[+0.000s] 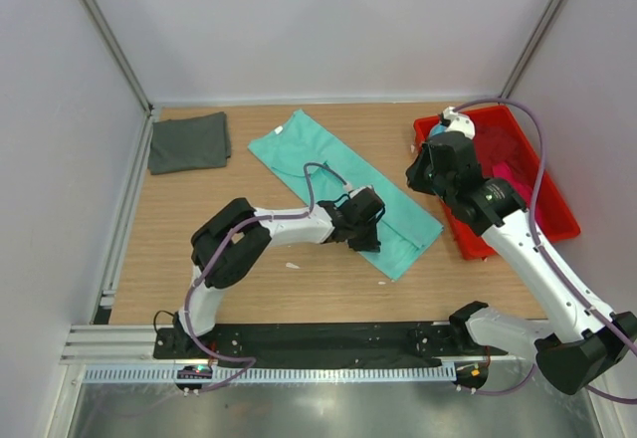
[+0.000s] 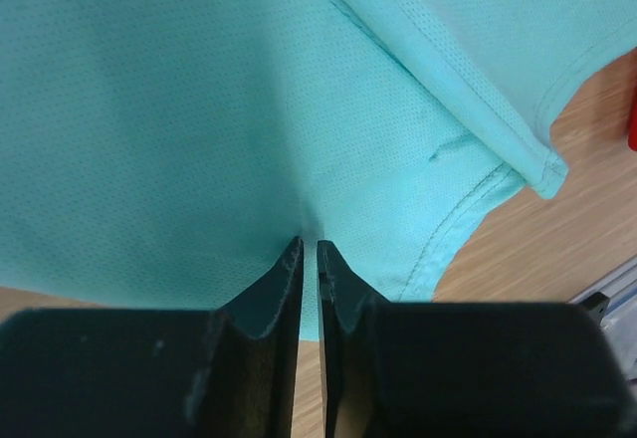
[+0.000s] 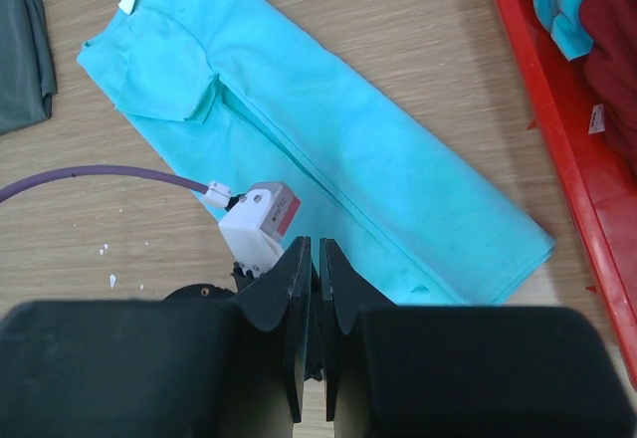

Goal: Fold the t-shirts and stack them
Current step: Fold the tshirt

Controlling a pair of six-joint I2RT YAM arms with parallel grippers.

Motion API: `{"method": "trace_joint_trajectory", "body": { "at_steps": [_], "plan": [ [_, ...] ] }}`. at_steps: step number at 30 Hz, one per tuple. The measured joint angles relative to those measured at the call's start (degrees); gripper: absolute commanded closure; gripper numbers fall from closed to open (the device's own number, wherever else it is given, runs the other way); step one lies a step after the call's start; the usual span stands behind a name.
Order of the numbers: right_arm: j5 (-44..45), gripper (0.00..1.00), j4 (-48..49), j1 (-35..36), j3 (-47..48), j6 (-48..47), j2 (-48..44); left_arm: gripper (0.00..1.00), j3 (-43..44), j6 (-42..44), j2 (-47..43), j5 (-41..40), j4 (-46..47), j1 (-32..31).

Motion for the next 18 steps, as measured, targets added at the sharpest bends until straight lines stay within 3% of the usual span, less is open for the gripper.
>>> {"method": "trace_joint_trajectory", "body": {
  "at_steps": [10, 15, 16, 18],
  "plan": [
    [-3.06, 0.85, -1.31, 0.0, -2.8, -0.9, -0.02, 0.85, -18.86, -5.27, -16.28, -7.93, -6.32, -0.42],
    [-9.11, 0.79, -0.76, 0.0, -10.69, -0.98, -0.26, 0.67, -30.71, -6.51, -29.38, -10.47, -12.63, -0.42],
    [-10.6, 0.77, -0.28, 0.0, -13.05, -0.98, -0.24, 0.57, -32.41, -6.6, -32.06, -10.51, -14.45, -0.42],
    [-13.46, 0.74, -0.09, 0.0, -17.33, -0.76, -0.2, 0.52, -34.03, -6.47, -36.17, -10.47, -17.64, -0.42]
  ]
}}
